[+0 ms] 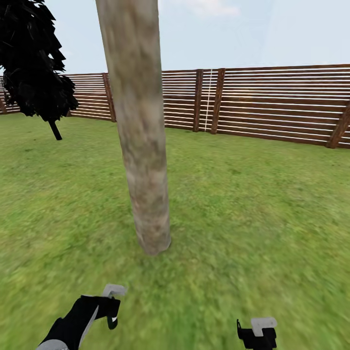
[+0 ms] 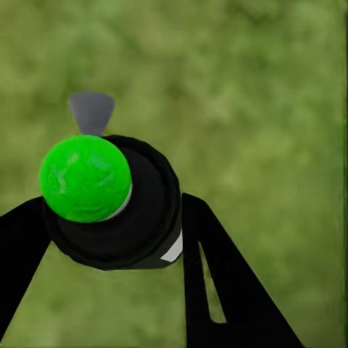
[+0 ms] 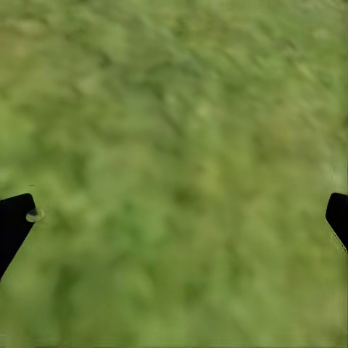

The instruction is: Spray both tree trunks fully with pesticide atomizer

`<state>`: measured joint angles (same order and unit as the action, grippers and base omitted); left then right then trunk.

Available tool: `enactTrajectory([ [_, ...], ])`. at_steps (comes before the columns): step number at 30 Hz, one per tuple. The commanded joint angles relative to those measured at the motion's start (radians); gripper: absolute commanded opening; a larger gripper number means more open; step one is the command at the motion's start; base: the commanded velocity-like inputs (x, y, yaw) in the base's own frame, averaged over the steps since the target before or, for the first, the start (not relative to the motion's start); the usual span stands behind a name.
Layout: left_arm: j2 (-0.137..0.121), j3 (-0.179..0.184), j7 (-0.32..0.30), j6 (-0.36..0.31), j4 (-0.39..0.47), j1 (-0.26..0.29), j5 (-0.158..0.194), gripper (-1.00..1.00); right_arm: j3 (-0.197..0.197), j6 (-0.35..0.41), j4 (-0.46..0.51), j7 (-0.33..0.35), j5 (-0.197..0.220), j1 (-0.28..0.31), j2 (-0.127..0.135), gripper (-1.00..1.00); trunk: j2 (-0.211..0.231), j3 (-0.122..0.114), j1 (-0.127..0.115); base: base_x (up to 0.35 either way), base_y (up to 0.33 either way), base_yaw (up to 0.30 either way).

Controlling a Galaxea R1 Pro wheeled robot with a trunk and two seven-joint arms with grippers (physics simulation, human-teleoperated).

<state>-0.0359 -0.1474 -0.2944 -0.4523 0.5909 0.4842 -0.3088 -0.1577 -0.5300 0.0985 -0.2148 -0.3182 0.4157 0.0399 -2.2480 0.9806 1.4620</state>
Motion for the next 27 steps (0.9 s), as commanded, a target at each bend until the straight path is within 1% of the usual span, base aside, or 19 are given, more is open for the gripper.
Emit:
enactTrajectory([
  [1,0.002,0.0,0.001,0.0,0.001,0.002,-0.001,-1.0,0.001,0.0,0.001,0.0,0.0,0.0,-0.001,1.0,0.0,0.0,0.0,0.302,-0.094,0.0],
  [7,0.003,-0.002,0.002,0.0,0.002,0.007,-0.002,-1.0,0.0,0.0,0.001,0.0,0.001,0.0,-0.002,1.0,0.0,0.0,0.0,0.328,-0.061,-0.005],
  [10,0.0,-0.006,0.003,0.0,-0.006,0.006,-0.004,-1.0,0.0,0.0,0.001,-0.001,0.001,0.0,-0.002,1.0,0.0,0.0,0.0,0.327,0.082,-0.242],
  [13,0.0,-0.003,0.002,-0.001,-0.002,0.0,-0.004,-1.0,0.0,0.001,0.001,-0.002,-0.001,0.0,-0.002,1.0,0.0,0.0,0.0,0.113,0.056,-0.238],
  [15,0.012,-0.002,0.002,-0.018,0.002,0.019,0.001,-1.0,0.0,0.001,0.001,-0.002,-0.001,0.0,-0.002,1.0,0.0,0.0,0.0,0.011,0.005,-0.054],
  [18,0.051,0.002,0.001,-0.103,0.004,0.07,-0.001,-1.0,0.0,0.001,0.0,-0.002,-0.001,0.0,-0.002,1.0,0.0,0.0,0.0,0.002,0.001,-0.01],
  [20,0.055,0.004,0.001,-0.114,0.004,0.083,-0.004,-1.0,0.0,0.001,0.0,-0.001,-0.001,0.0,-0.002,1.0,0.0,0.0,0.0,0.0,0.0,-0.001],
  [23,0.043,0.006,0.001,-0.122,0.004,0.086,-0.01,-1.0,0.0,0.001,0.0,0.0,-0.001,0.0,-0.002,1.0,0.0,0.0,0.0,0.0,0.0,0.0],
  [24,0.044,0.007,0.001,-0.122,0.004,0.085,-0.011,-1.0,0.001,0.002,0.0,0.0,-0.001,0.0,-0.002,1.0,0.0,0.0,0.0,0.0,0.0,0.0],
  [26,0.057,0.005,0.0,-0.119,0.004,0.086,-0.007,-1.0,0.001,0.002,-0.001,0.001,-0.002,0.0,-0.002,1.0,0.0,0.0,0.0,0.0,0.0,0.0],
  [27,0.078,0.007,0.0,-0.118,0.004,0.087,-0.006,-1.0,0.001,0.002,-0.001,0.001,-0.001,0.0,-0.002,1.0,0.0,0.0,0.0,0.0,0.0,0.0],
])
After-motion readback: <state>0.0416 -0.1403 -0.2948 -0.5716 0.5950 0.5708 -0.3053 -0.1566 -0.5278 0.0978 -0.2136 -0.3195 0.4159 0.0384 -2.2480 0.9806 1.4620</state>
